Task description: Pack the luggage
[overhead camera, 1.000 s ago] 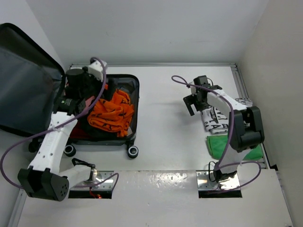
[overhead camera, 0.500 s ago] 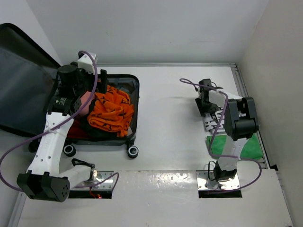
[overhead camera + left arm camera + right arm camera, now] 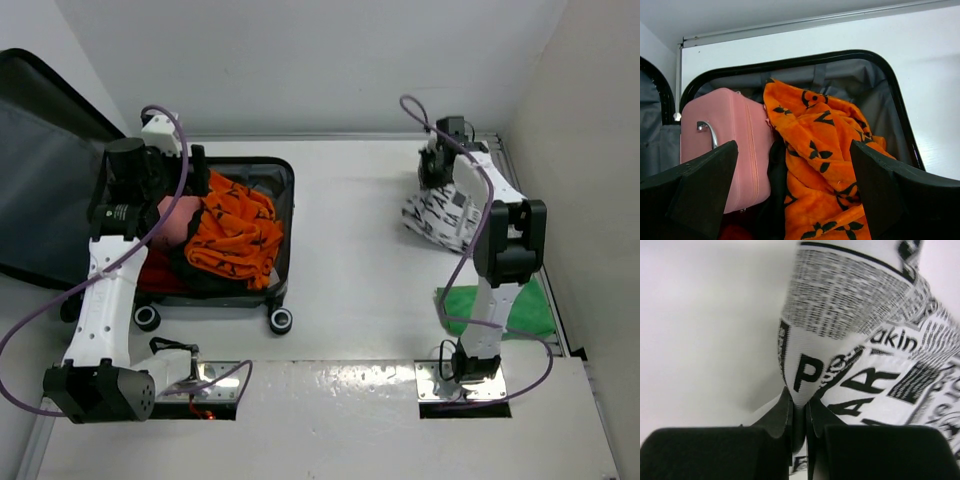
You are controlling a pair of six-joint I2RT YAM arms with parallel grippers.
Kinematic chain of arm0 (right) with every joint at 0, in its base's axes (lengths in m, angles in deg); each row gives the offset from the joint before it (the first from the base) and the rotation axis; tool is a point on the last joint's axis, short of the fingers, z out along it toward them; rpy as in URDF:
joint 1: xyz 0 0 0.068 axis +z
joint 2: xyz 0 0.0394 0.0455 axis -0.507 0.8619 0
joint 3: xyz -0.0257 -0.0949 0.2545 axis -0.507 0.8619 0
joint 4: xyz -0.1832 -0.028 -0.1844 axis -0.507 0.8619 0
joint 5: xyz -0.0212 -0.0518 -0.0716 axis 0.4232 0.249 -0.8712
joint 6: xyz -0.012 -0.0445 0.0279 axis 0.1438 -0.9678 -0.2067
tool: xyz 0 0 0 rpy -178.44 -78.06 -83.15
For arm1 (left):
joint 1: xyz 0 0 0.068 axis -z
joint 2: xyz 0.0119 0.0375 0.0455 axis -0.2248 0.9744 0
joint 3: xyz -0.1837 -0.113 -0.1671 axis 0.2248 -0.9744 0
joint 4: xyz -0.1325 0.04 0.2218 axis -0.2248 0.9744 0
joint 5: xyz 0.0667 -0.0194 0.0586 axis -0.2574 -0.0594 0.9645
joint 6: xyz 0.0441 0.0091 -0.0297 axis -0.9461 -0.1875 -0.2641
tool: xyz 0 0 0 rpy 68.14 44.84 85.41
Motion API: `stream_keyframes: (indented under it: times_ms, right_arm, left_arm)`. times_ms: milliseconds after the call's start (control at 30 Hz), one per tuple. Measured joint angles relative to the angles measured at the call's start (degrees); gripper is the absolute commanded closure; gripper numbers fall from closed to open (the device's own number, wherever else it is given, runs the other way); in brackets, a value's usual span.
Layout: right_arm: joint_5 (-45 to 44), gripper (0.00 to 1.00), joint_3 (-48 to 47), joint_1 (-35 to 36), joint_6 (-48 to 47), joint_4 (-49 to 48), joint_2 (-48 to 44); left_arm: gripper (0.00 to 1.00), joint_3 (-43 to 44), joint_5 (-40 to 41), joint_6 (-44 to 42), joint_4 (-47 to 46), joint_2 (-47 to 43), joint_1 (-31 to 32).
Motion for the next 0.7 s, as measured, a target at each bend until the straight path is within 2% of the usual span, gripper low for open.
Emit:
stream_keyframes:
  times_ms: [200,400,633,700]
  right_arm:
    - [8.52,1.0,-13.07,5.22,7.34,-11.3,1.55]
    - [14.64,1.0,-28.04,12.61,11.87,-20.92,13.38]
    - [19.85,1.0,-31.78,28.61,9.55,-30.73,23.93]
    - [18.45,1.0,-31.78,33.05,6.88,-33.9,25.22]
  left_arm:
    - [0.0,0.0,-1.38,0.66,0.46,0.0,-3.69]
    - [0.0,-0.15,-2.45,0.87,1.4,-0.44,-7.5]
    - [0.0,-1.44,-4.17,2.56,2.36,-3.32,-10.71]
    - [0.0,-1.7,-4.44,3.02,2.6,-4.0,-11.5]
